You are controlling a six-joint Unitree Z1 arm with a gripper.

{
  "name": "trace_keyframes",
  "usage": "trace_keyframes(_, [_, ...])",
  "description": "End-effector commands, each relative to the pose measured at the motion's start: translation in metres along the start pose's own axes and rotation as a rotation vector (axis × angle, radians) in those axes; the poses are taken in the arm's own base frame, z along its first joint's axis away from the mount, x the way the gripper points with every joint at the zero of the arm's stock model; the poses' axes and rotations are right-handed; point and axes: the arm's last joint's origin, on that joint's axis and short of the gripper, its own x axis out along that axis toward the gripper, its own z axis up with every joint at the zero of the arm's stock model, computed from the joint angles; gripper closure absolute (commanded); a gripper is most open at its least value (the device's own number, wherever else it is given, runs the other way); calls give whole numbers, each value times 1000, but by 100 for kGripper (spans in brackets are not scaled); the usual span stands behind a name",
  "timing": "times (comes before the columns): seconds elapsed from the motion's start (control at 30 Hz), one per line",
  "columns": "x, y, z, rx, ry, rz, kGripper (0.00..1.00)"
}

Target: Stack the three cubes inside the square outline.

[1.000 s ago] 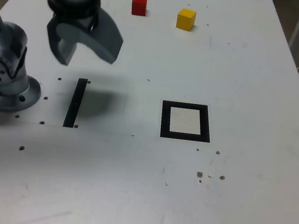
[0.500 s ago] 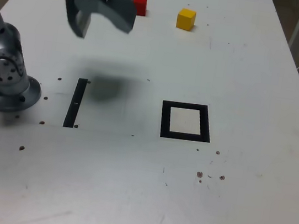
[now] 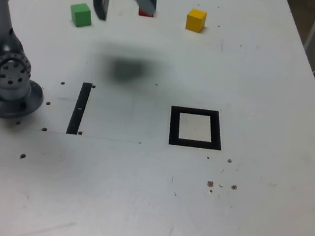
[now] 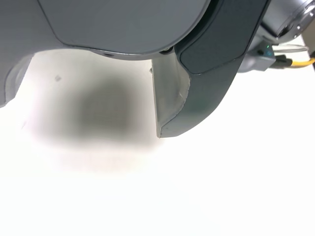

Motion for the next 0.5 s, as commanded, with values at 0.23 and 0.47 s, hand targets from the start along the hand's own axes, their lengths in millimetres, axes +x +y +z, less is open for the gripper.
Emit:
trace_keyframes(0.23, [4,54,1,-114,3,3,3])
trace_keyframes(0.47, [20,101,9,-190,30,-21,3])
